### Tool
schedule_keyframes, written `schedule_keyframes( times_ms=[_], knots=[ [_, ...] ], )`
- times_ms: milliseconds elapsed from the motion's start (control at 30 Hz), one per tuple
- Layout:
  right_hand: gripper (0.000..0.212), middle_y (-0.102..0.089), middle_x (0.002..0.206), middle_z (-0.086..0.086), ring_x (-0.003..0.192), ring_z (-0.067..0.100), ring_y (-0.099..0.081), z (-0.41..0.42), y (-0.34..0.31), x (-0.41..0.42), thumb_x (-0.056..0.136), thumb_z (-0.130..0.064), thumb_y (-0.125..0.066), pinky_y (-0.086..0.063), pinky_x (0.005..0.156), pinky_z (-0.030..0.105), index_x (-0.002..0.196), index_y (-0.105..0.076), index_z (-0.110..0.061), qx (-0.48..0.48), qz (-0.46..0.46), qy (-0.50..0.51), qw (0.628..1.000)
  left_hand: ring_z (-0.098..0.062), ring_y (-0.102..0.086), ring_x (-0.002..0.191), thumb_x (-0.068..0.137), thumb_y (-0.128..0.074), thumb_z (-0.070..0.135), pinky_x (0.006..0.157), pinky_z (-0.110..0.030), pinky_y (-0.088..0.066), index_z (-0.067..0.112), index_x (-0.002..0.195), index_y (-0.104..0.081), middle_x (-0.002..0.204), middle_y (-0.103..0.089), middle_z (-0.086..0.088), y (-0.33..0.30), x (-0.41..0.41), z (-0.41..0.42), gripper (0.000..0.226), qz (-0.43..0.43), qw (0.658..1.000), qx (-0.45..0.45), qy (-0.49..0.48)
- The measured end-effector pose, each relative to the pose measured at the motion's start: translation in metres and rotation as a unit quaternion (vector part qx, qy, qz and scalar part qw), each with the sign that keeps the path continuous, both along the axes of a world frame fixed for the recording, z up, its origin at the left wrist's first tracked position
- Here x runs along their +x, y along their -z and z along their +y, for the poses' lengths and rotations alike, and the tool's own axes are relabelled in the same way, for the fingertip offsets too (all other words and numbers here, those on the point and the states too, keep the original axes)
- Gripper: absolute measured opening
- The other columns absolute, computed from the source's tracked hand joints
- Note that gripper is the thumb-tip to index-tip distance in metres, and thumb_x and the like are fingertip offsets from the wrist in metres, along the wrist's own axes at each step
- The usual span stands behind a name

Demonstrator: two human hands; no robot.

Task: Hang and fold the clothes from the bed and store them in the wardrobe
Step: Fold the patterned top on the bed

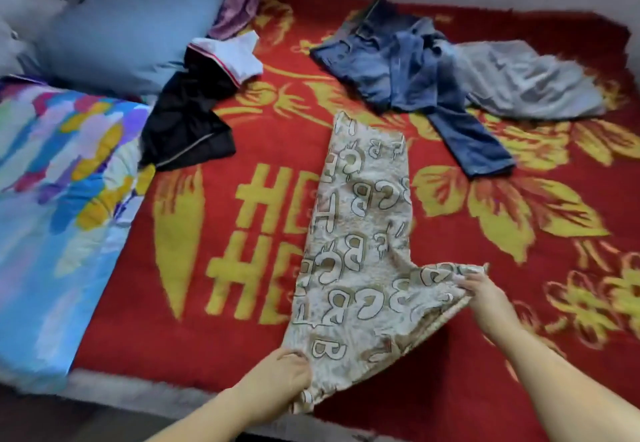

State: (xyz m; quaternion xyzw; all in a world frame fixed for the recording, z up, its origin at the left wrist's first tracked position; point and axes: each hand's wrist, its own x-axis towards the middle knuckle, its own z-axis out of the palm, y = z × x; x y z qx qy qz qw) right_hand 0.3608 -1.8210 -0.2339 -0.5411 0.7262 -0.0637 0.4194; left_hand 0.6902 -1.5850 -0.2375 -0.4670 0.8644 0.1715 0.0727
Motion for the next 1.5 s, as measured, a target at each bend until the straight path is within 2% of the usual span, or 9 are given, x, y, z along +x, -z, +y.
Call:
schedule_keyframes(
  times_ms=[200, 333, 633, 733, 833, 1000, 1233, 1333, 1500],
  knots=[
    [0.054, -0.039, 0.152, 0.009, 0.137, 0.027, -0.038, -0.011, 0.003, 0.052, 0.079, 0.016, -0.047, -0.036, 0.105, 0.034, 0.128, -0.059, -0.004, -0.161, 0.082, -0.229, 0.957, 0.009, -0.063, 0.085, 0.042, -0.071, 0.034, 0.078, -0.010, -0.047, 0.032, 0.071, -0.068, 0.080, -0.068, 0.025, 0.037, -0.042, 0.008, 0.029, 0.005, 0.990, 0.143, -0.015],
    [0.099, 0.002, 0.159, -0.020, 0.097, 0.023, -0.064, -0.005, 0.010, 0.135, 0.080, 0.019, -0.038, -0.047, 0.058, 0.031, 0.153, -0.007, -0.040, -0.054, 0.038, -0.472, 0.879, -0.034, -0.058, 0.088, 0.076, -0.050, 0.003, 0.073, -0.033, -0.036, 0.012, 0.084, -0.052, 0.091, -0.064, -0.011, 0.040, -0.054, -0.022, 0.013, 0.041, 0.967, 0.248, -0.051],
    [0.056, -0.046, 0.148, 0.007, 0.130, 0.020, -0.049, 0.050, 0.048, 0.088, 0.094, 0.002, -0.037, -0.037, 0.106, 0.030, 0.146, -0.042, -0.017, 0.095, -0.024, -0.256, 0.962, -0.006, -0.043, 0.050, 0.090, -0.066, 0.028, 0.046, -0.018, -0.035, 0.019, 0.093, -0.051, 0.070, -0.049, 0.001, 0.020, -0.031, -0.106, 0.018, 0.200, 0.810, 0.499, -0.235],
    [0.055, -0.050, 0.143, 0.008, 0.135, 0.019, -0.044, 0.048, 0.041, 0.071, 0.089, 0.010, -0.037, -0.030, 0.112, 0.026, 0.140, -0.048, -0.007, 0.047, -0.091, -0.099, 0.990, -0.009, -0.054, 0.067, 0.089, -0.067, 0.034, 0.058, -0.013, -0.039, 0.015, 0.085, -0.059, 0.079, -0.057, 0.003, 0.023, -0.017, -0.166, 0.021, 0.212, 0.829, 0.436, -0.277],
    [0.055, -0.051, 0.140, 0.006, 0.134, 0.018, -0.044, 0.043, 0.038, 0.067, 0.089, 0.011, -0.041, -0.030, 0.109, 0.023, 0.140, -0.047, -0.007, -0.053, -0.122, -0.038, 0.990, -0.024, -0.059, 0.111, 0.087, -0.066, 0.044, 0.088, -0.031, -0.047, 0.014, 0.131, -0.052, 0.129, -0.058, -0.007, 0.037, -0.008, -0.229, 0.055, 0.172, 0.880, 0.273, -0.349],
    [0.072, -0.026, 0.158, 0.007, 0.149, 0.025, -0.013, 0.057, 0.052, 0.103, 0.084, -0.024, -0.063, -0.010, 0.118, 0.051, 0.149, -0.035, -0.013, -0.257, 0.017, -0.329, 0.909, -0.016, -0.005, 0.150, 0.097, -0.039, 0.054, 0.118, -0.048, 0.004, 0.019, 0.155, -0.006, 0.163, -0.007, 0.000, 0.074, -0.023, -0.243, 0.075, 0.062, 0.931, -0.001, -0.361],
    [0.115, 0.043, 0.146, 0.006, 0.135, 0.036, 0.038, 0.041, 0.116, 0.111, 0.082, -0.044, -0.068, 0.017, 0.097, 0.076, 0.145, 0.027, -0.032, -0.064, 0.242, -0.515, 0.820, -0.030, 0.013, 0.145, 0.075, -0.057, 0.072, 0.112, -0.062, 0.003, 0.013, 0.151, 0.008, 0.157, 0.016, -0.017, 0.127, -0.025, -0.125, 0.116, -0.072, 0.977, 0.046, -0.193],
    [0.110, 0.041, 0.151, 0.006, 0.138, 0.042, 0.035, 0.024, 0.133, 0.114, 0.089, -0.016, -0.060, 0.002, 0.103, 0.077, 0.140, 0.035, -0.040, -0.019, 0.268, -0.490, 0.829, -0.028, 0.042, 0.131, 0.080, -0.061, 0.061, 0.109, -0.057, 0.021, 0.023, 0.133, 0.045, 0.141, 0.048, -0.012, 0.147, -0.019, -0.134, 0.124, -0.127, 0.967, 0.126, -0.181],
    [0.099, 0.027, 0.158, 0.013, 0.143, 0.048, 0.019, 0.021, 0.130, 0.119, 0.090, 0.000, -0.049, -0.009, 0.109, 0.072, 0.149, 0.021, -0.036, 0.016, 0.274, -0.502, 0.820, -0.041, 0.014, 0.146, 0.095, -0.038, 0.008, 0.118, -0.049, 0.008, 0.010, 0.145, 0.028, 0.155, 0.021, -0.028, 0.142, -0.033, -0.148, 0.083, -0.162, 0.961, 0.146, -0.170]
  ],
)
